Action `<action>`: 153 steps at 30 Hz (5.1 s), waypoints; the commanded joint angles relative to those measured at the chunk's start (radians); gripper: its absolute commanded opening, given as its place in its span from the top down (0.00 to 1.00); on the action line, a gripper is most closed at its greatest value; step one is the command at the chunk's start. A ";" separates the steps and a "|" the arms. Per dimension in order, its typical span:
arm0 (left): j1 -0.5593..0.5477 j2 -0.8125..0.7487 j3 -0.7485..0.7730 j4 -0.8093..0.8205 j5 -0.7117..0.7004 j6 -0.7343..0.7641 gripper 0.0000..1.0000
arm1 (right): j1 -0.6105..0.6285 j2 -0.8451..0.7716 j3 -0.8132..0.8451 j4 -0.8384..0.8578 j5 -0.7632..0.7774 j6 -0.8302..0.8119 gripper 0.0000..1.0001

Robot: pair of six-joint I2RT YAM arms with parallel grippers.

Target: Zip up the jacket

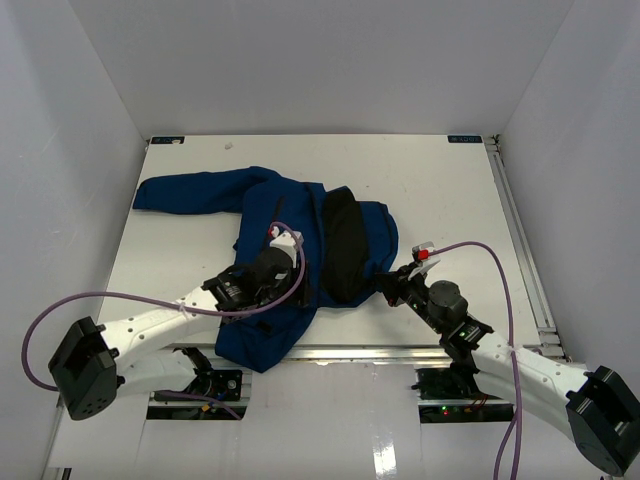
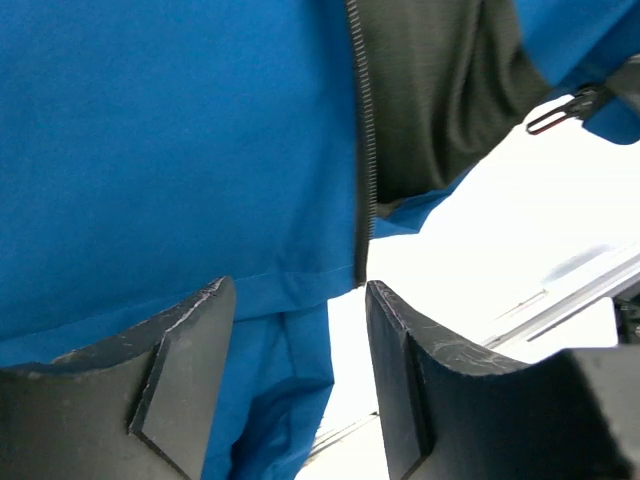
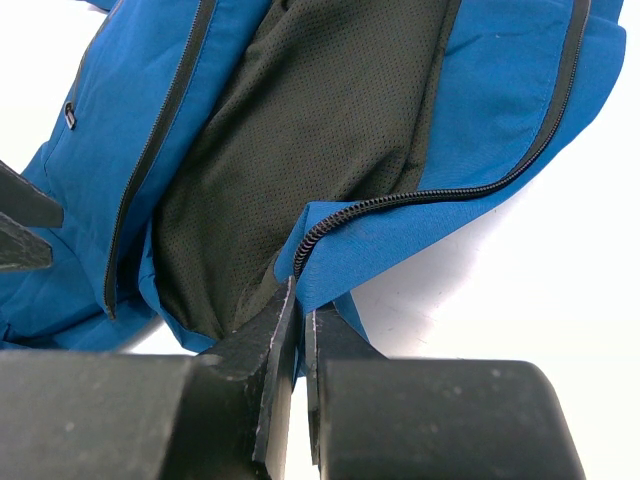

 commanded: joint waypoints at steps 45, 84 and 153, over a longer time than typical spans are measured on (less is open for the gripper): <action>0.074 0.095 -0.052 0.191 0.174 0.076 0.38 | 0.001 -0.024 0.023 0.028 0.000 -0.004 0.92; 0.142 0.069 -0.099 0.236 0.207 0.074 0.36 | 0.004 -0.028 0.011 0.034 -0.010 -0.002 0.92; 0.140 -0.016 -0.062 0.634 0.432 0.229 1.00 | 0.012 0.116 0.140 0.160 -0.385 -0.090 0.92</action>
